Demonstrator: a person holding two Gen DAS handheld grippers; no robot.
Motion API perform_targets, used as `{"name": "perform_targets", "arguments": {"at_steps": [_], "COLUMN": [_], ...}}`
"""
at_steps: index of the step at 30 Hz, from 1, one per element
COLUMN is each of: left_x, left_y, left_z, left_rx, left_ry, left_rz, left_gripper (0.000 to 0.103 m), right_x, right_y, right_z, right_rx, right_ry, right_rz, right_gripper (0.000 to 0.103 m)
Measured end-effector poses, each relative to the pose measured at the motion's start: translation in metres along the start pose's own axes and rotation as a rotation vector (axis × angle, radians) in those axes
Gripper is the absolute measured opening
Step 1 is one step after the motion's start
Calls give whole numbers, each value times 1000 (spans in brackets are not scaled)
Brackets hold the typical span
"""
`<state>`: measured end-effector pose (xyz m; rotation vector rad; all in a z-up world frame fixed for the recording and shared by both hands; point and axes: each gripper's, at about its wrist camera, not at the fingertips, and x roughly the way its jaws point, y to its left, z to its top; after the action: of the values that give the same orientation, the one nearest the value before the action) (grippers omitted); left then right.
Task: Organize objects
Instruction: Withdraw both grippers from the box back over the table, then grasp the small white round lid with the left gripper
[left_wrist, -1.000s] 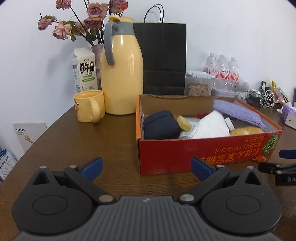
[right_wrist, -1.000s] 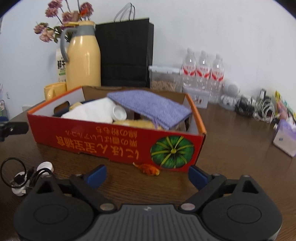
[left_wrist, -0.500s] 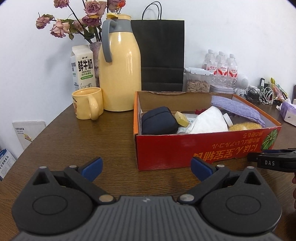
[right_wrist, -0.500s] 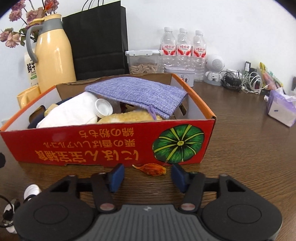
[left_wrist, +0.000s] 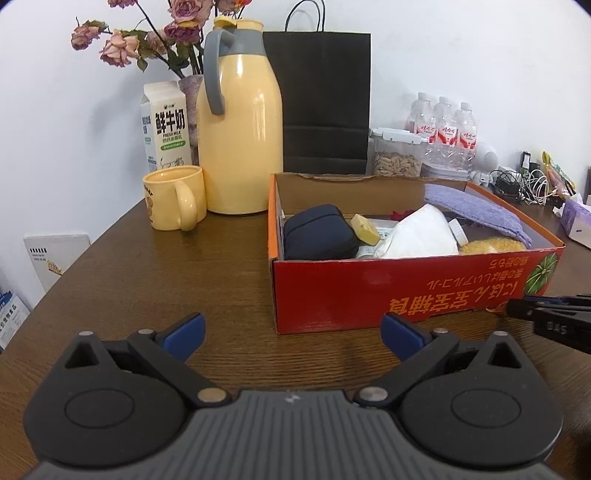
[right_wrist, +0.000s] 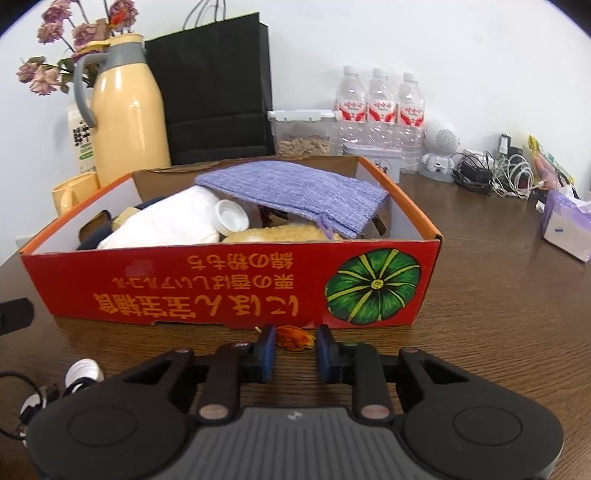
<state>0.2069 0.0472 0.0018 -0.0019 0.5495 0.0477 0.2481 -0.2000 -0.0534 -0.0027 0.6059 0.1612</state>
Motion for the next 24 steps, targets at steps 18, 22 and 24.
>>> {"name": "perform_targets", "arguments": {"at_steps": [18, 22, 24], "left_x": [9, 10, 13], "left_y": [-3, -9, -12], "left_z": [-7, -9, -9], "left_rx": [18, 21, 21], "left_ry": [61, 79, 92], "left_rz": [-152, -241, -270], "left_gripper": [81, 59, 54], "right_x": [-46, -50, -52], "right_y": [-10, -11, -10], "right_z": [-16, -16, -16], "right_rx": [5, 8, 6], "right_ry": [-102, -117, -123], "right_rz": [94, 108, 118], "right_gripper": [10, 10, 10]}}
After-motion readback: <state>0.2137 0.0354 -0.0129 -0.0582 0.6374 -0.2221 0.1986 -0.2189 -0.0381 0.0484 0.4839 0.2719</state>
